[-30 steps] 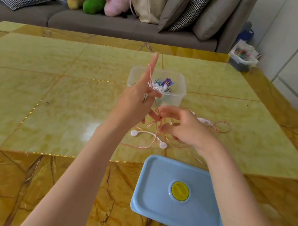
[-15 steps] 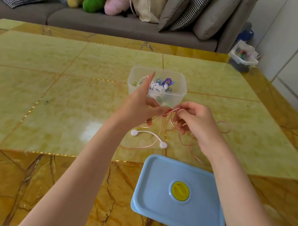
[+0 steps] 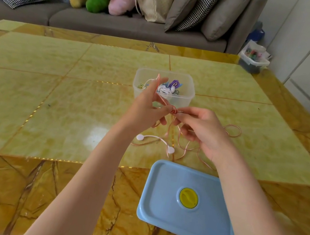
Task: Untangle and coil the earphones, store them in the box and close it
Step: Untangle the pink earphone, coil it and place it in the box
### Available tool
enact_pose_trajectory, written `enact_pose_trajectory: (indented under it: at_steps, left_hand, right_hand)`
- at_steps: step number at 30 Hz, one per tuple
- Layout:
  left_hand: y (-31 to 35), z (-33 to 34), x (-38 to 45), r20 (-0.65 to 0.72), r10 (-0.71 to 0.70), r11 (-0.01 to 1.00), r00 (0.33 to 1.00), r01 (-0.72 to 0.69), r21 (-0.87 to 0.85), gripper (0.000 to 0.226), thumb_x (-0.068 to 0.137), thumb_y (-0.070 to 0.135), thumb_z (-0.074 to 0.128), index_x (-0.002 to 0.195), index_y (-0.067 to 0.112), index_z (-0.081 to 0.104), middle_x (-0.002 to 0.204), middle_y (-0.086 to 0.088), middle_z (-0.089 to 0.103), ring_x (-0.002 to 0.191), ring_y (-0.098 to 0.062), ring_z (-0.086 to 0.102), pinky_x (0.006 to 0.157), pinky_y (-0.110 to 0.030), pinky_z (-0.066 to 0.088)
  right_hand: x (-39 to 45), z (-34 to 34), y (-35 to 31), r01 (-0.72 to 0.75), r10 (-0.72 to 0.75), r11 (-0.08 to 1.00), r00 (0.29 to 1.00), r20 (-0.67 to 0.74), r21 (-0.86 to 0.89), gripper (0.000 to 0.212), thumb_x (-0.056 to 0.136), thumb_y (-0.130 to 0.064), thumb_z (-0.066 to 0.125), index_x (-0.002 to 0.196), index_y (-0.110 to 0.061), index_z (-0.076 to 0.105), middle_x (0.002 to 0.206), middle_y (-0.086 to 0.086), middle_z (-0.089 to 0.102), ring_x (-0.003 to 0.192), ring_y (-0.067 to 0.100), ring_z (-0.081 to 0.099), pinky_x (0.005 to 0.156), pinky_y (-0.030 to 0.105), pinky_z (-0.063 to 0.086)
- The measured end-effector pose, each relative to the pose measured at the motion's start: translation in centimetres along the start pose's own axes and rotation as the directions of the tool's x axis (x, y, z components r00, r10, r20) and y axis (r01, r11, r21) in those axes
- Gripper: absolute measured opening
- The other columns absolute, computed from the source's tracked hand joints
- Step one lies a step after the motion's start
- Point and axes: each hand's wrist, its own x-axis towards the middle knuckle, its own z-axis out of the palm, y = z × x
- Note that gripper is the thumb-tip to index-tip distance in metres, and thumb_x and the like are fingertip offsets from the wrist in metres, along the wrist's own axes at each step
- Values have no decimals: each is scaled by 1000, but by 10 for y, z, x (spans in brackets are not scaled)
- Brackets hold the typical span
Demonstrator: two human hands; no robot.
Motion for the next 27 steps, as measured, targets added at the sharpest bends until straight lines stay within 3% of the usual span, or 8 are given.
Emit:
enact_pose_trajectory:
  at_steps: [6, 10, 13, 20, 27]
  left_hand:
    - [-3, 1, 4, -3, -87, 996, 996, 87, 37, 42, 87, 2, 61, 125, 13, 48, 82, 1, 58, 47, 0, 59, 40, -16, 42]
    - [-6, 3, 6, 7, -75, 996, 997, 75, 39, 16, 87, 0, 59, 94, 14, 57, 79, -1, 59, 50, 0, 60, 44, -15, 47]
    - [-8, 6, 6, 17, -97, 993, 995, 95, 67, 22, 87, -2, 58, 75, 17, 55, 76, 0, 59, 58, -4, 61, 47, -15, 49]
    - [-1, 8, 2, 58, -219, 975, 974, 221, -31, 20, 87, 1, 57, 74, 15, 54, 71, 2, 60, 53, 0, 62, 49, -16, 48]
    - [0, 1, -1, -38, -305, 941, 952, 295, -166, 14, 86, 9, 57, 76, 14, 64, 67, 2, 67, 63, -5, 65, 48, -15, 48]
  right_hand:
    - [4, 2, -1, 7, -5, 998, 999, -34, 56, 18, 95, -8, 48, 93, -3, 66, 68, 3, 65, 43, 8, 47, 37, 18, 32]
    - [4, 0, 1, -11, 18, 996, 997, -79, 85, 17, 93, -9, 52, 86, -7, 67, 67, 2, 64, 42, 7, 46, 38, 17, 32]
    - [4, 2, 3, -25, 36, 995, 992, -123, 92, 15, 90, -10, 57, 79, -8, 67, 64, 2, 64, 43, 8, 45, 39, 17, 32]
    - [7, 13, 1, 29, -27, 1000, 981, -192, 4, 22, 90, -10, 56, 70, -6, 63, 58, 4, 58, 43, 10, 44, 38, 19, 32]
    - [2, 16, -3, 83, -90, 995, 990, -112, -62, 10, 83, -8, 66, 75, -14, 68, 64, 2, 64, 44, 8, 50, 40, 19, 36]
